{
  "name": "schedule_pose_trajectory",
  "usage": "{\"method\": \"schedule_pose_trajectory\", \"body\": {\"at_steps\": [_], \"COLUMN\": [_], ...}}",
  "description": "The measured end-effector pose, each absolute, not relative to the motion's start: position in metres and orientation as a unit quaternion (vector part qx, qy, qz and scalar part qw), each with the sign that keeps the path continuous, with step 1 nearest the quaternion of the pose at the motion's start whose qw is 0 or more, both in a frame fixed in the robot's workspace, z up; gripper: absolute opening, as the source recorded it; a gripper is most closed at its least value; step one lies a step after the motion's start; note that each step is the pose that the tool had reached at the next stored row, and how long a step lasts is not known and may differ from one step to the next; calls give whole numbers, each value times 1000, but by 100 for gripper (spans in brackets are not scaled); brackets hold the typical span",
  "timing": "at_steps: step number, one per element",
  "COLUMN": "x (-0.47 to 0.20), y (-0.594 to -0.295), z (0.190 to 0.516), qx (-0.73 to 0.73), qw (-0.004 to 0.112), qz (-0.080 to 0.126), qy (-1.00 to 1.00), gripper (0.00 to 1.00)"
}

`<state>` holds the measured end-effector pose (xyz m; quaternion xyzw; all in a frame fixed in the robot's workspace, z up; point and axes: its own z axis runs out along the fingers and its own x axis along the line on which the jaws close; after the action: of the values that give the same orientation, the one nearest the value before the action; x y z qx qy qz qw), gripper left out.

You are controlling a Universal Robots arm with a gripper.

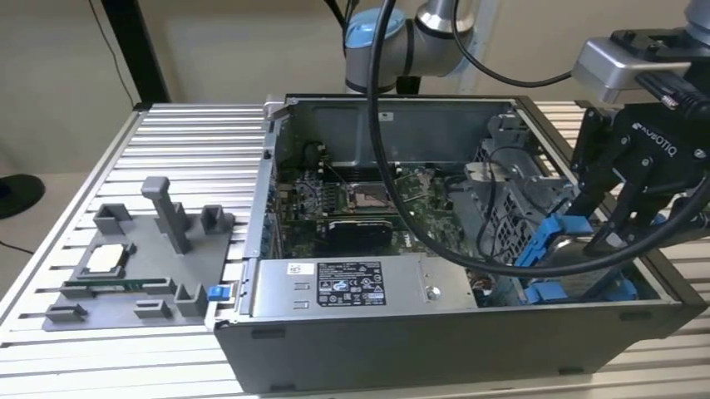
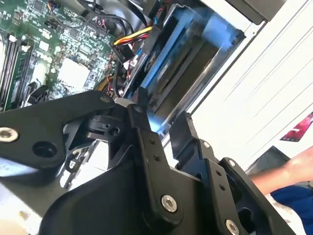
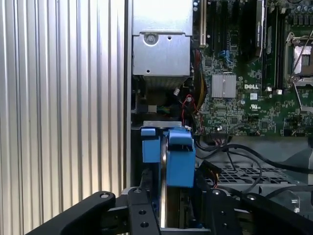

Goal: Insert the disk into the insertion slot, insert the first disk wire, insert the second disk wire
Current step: 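Insert the disk into the insertion slot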

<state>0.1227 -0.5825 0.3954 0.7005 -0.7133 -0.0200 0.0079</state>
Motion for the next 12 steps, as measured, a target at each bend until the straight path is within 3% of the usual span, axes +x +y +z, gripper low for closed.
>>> {"method": "schedule_pose_trajectory", "body": {"at_steps": [12], "x": [123], "y": [-583], "z": [395], "qx": [701], "qw": [8], "qz": [-20], "qy": [-713], "gripper": [0]}}
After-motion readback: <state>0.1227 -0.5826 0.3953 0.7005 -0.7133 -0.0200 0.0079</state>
